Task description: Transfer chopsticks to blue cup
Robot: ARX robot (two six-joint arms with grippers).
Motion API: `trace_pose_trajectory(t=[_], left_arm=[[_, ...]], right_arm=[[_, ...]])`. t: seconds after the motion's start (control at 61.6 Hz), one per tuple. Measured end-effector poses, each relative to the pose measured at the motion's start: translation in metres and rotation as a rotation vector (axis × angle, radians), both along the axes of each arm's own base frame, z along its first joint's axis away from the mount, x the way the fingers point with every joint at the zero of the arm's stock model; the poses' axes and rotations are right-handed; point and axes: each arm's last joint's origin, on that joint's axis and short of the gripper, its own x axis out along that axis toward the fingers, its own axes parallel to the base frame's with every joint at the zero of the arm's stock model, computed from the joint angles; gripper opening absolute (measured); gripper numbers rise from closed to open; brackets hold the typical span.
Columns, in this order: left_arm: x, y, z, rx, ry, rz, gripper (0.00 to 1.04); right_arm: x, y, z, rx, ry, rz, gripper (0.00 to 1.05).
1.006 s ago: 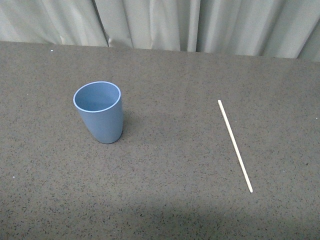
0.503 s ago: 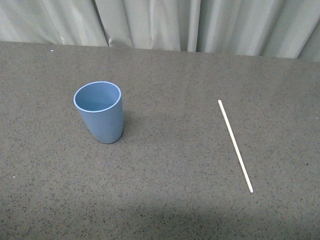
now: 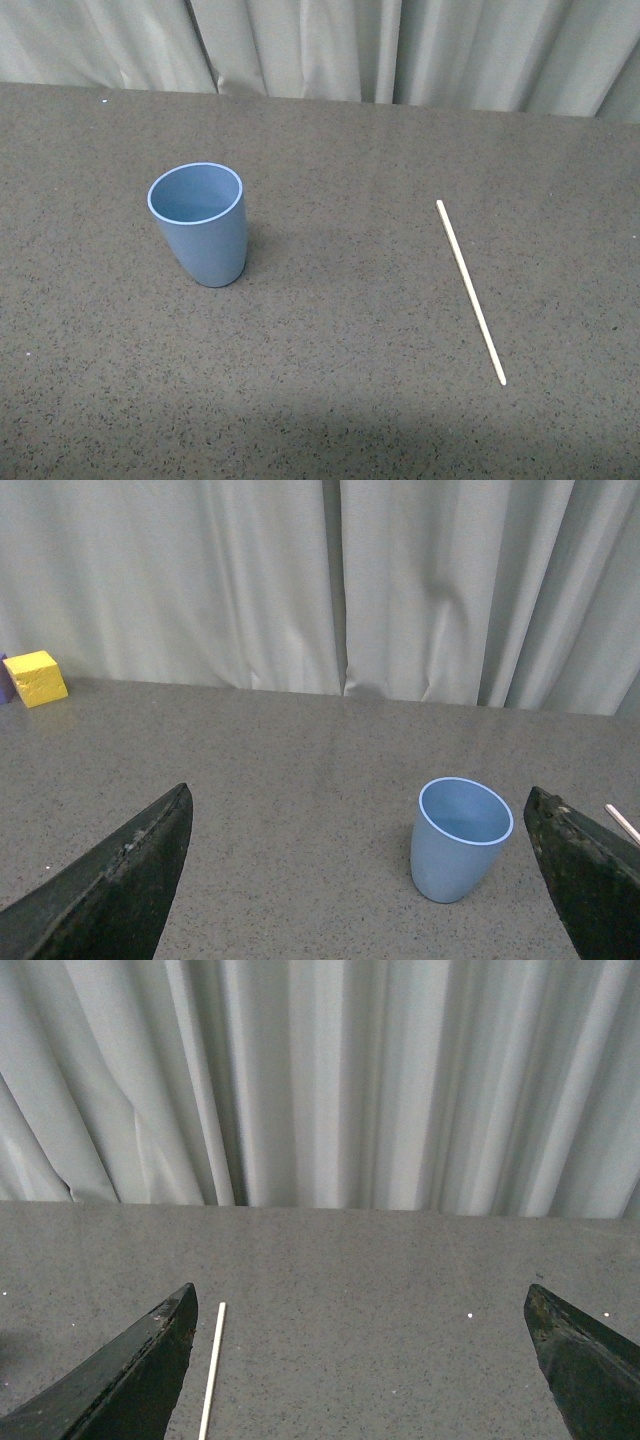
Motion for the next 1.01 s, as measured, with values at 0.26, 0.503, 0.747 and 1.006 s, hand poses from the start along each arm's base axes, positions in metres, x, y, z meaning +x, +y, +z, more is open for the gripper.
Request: trace_pose_trajectory(t=[0.26, 0.503, 0.747, 1.006], left_arm=[[0.000, 0.000, 0.000, 0.000, 0.000, 0.000, 0.98], [0.000, 0.000, 0.000, 0.000, 0.000, 0.000, 0.98], [0.000, 0.000, 0.000, 0.000, 0.000, 0.000, 0.98], [0.000, 0.000, 0.000, 0.000, 0.000, 0.000, 0.98]], right_arm=[[0.010, 0.001, 0.009, -0.308, -0.027, -0.249, 0.95], [0.064, 0.013, 0.002, -0.268, 0.310, -0.038, 0.95], [0.148, 0.039, 0.003, -0.096, 0.617, 0.104, 0.95], [0.223, 0.067, -0.030, 0.008, 0.998, 0.140, 0.95]])
